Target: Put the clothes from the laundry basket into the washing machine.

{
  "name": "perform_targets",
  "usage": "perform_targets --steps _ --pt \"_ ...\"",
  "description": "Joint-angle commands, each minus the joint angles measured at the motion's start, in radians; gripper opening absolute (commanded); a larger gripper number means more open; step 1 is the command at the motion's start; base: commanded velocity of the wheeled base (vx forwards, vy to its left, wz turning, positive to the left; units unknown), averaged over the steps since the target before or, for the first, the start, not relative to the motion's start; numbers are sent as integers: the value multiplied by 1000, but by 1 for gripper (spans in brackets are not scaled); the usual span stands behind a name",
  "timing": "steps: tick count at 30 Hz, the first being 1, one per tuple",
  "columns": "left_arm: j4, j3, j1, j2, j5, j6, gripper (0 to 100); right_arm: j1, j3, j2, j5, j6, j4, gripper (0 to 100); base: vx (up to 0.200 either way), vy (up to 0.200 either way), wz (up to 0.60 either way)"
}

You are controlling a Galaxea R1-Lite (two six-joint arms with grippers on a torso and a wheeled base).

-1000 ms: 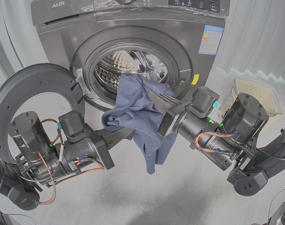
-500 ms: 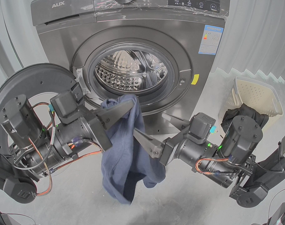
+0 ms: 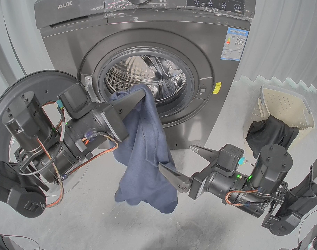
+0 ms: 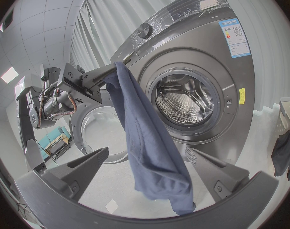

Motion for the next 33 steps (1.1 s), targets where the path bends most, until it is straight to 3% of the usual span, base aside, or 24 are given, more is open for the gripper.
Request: perform_targets --steps 1,20,33 --pt "1 -5 12 1 2 1 0 -10 5 6 -1 2 2 100 0 0 0" --pt "3 -21 18 4 2 3 0 -11 -99 173 0 -4 0 100 0 0 0" --pt "1 -19 18 4 22 4 0 -37 -311 349 -1 -7 2 100 0 0 0"
